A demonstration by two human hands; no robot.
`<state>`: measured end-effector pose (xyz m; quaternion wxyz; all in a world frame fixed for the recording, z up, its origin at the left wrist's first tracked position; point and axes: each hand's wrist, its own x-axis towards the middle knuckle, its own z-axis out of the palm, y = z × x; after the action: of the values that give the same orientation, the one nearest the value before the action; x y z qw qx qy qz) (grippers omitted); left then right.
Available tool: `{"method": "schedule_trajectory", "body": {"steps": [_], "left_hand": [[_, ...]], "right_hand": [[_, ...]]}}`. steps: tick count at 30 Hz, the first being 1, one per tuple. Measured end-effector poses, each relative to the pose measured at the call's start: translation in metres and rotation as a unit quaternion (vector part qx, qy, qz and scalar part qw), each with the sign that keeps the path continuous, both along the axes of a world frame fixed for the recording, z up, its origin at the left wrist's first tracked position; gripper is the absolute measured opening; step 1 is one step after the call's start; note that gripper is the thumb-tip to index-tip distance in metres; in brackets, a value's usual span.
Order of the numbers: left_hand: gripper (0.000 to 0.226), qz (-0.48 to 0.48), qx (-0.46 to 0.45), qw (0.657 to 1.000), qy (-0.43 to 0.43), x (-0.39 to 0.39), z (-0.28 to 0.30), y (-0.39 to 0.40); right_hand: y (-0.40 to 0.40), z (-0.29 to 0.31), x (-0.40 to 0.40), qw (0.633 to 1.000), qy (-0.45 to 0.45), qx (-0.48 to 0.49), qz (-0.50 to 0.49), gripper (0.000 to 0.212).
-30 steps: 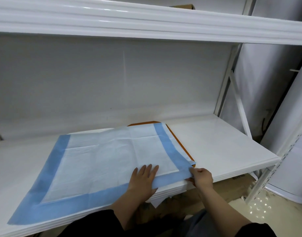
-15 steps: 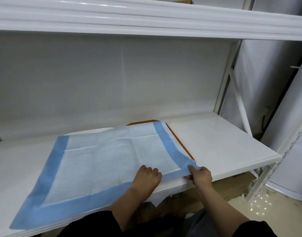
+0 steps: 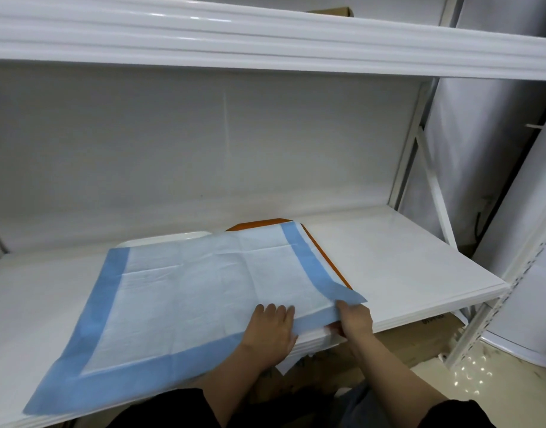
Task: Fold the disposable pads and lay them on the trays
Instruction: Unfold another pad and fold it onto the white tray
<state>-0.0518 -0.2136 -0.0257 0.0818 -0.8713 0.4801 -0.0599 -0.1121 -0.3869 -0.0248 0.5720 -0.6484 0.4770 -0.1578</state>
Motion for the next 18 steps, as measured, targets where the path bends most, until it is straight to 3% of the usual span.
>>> {"method": "schedule_trajectory", "body": {"steps": [3,5,8,13,15,16,18], "left_hand": [[0.081,0.055,-0.022,0.998,-0.001,0.002,-0.003,0.011],[0.088,0.07,-0.003,0.996,0.047,-0.001,0.001,0.022],[0.05,0.065,-0.05,0.997,-0.005,0.005,-0.009,0.031],[0.049,0.046,-0.051,0.998,0.004,0.004,0.001,0.038],[0.032,0.02,-0.051,0.998,0.001,0.002,0.005,0.036],[0.035,0.033,-0.048,0.998,0.022,0.002,0.007,0.037],[0.077,0.074,-0.026,0.995,0.069,0.004,0.007,0.039]], "right_hand": [[0.0,0.004,0.003,0.999,-0.024,0.021,-0.032,0.039],[0.0,0.006,0.004,0.997,-0.045,0.043,-0.049,0.043],[0.002,0.006,0.007,0.995,-0.07,0.061,-0.041,0.042],[0.021,0.001,0.017,1.0,-0.004,-0.002,0.007,0.041],[0.022,0.002,0.018,1.0,0.002,-0.004,-0.01,0.036],[0.021,0.004,0.019,1.0,-0.002,0.009,-0.023,0.036],[0.017,0.007,0.02,0.998,-0.01,0.041,-0.05,0.041]]}}
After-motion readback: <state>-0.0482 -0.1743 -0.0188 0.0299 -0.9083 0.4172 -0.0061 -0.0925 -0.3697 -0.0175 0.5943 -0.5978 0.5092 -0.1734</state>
